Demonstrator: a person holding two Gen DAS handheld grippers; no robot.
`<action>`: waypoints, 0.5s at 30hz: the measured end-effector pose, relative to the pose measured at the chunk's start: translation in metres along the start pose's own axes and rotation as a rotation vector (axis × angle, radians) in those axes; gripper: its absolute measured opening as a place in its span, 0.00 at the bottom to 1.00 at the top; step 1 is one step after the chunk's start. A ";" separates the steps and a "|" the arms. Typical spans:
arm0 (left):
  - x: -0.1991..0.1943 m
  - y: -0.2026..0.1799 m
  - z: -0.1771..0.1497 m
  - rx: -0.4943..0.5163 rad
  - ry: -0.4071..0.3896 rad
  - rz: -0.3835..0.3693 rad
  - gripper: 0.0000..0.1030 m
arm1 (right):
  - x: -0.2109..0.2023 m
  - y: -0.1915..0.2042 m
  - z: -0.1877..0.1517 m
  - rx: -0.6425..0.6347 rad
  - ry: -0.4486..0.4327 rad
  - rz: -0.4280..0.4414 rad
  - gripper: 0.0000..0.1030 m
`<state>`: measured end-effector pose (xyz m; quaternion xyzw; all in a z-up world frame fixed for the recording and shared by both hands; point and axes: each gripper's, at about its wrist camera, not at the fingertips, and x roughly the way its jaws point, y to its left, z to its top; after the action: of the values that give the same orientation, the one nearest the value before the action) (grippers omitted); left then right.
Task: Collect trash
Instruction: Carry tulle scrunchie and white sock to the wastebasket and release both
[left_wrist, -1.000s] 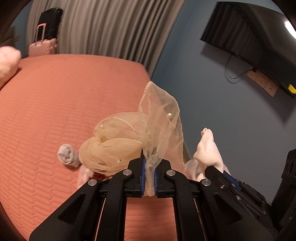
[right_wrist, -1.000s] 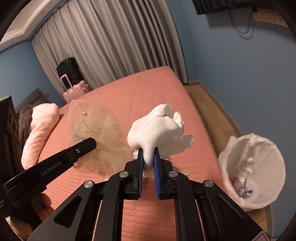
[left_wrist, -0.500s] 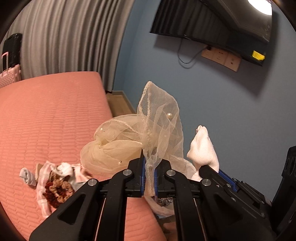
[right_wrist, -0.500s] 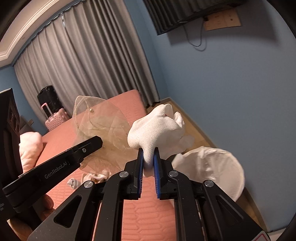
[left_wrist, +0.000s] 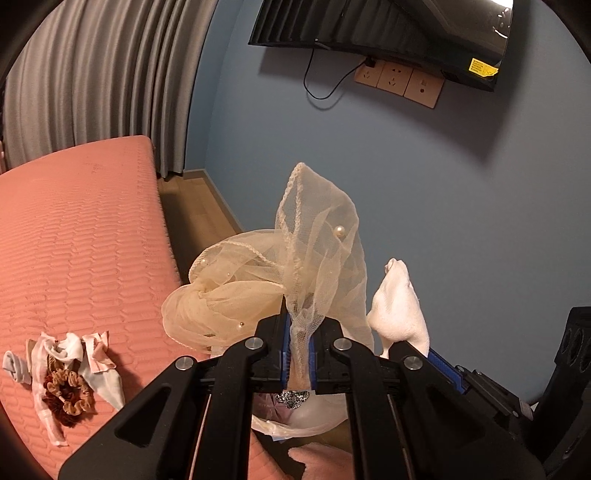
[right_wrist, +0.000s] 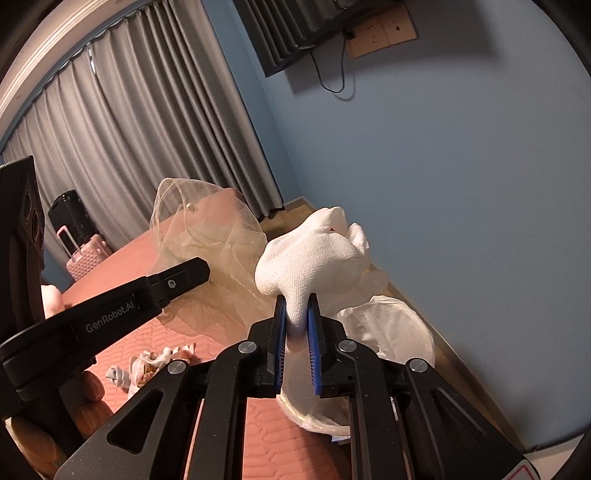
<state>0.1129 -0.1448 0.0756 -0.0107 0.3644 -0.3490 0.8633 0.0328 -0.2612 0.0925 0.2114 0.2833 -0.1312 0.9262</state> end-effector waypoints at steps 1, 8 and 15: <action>0.002 0.000 0.001 -0.005 0.004 -0.007 0.08 | 0.001 -0.001 0.000 0.002 0.000 -0.002 0.15; 0.001 0.009 0.006 -0.052 -0.047 0.062 0.75 | 0.015 -0.007 0.007 0.018 -0.012 -0.027 0.36; -0.002 0.016 0.001 -0.039 -0.048 0.116 0.75 | 0.019 -0.004 -0.001 0.016 -0.002 -0.016 0.39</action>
<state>0.1220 -0.1323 0.0729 -0.0148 0.3501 -0.2912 0.8902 0.0462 -0.2667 0.0796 0.2165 0.2828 -0.1410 0.9237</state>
